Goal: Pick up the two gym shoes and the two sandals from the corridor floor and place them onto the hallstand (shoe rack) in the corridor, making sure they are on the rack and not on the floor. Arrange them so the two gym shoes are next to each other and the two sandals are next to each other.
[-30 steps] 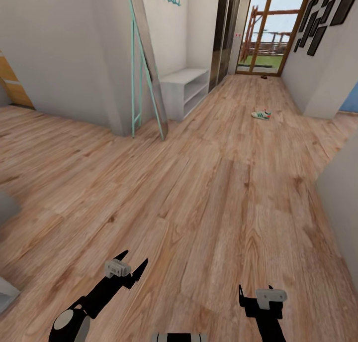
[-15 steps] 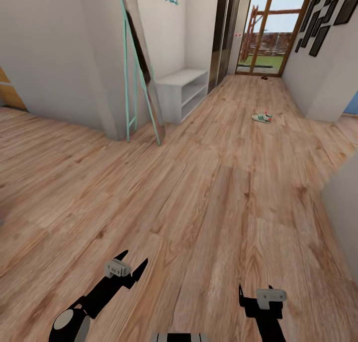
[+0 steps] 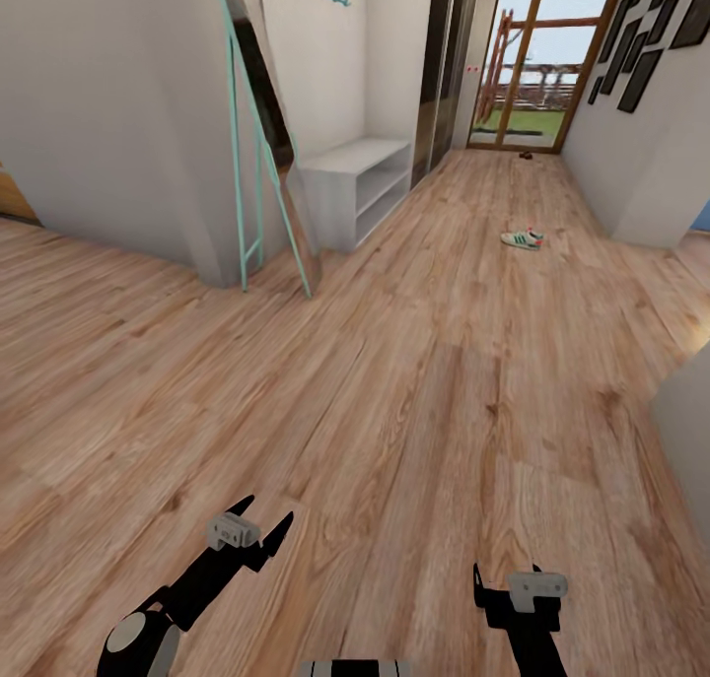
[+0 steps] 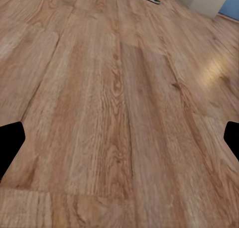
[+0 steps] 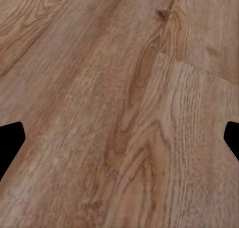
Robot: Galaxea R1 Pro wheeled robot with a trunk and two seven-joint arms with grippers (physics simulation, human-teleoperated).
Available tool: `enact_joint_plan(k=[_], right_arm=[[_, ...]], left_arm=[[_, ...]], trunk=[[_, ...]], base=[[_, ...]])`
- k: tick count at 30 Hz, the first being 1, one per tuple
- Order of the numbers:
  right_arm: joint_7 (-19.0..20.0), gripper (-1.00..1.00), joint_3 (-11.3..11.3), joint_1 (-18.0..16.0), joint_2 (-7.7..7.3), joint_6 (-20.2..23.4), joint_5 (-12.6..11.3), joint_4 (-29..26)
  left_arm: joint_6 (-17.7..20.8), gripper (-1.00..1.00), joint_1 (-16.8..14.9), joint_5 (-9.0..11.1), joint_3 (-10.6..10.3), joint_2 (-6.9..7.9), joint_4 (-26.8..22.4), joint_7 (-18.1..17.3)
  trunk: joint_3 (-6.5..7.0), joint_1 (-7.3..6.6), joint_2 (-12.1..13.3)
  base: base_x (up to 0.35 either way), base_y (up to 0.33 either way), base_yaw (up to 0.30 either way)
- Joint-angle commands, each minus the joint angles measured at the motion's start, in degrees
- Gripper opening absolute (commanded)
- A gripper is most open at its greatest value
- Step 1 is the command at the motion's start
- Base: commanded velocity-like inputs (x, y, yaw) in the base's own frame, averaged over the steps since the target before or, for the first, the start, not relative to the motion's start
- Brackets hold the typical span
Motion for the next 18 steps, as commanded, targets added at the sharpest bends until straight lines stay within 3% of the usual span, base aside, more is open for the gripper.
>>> enact_joint_plan(k=[1,18], right_arm=[[0.00,1.00,0.02,0.00,0.00,0.00,0.00,0.00],[0.00,1.00,0.08,0.03,0.00,0.00,0.14,0.00]], left_arm=[[0.00,1.00,0.00,0.00,0.00,0.00,0.00,-0.01],[0.00,1.00,-0.02,0.00,0.06,0.00,0.01,0.01]], trunk=[[0.00,0.00,0.00],[0.00,0.00,0.00]], base=[[0.320,-0.084,0.000],[0.320,-0.084,0.000]])
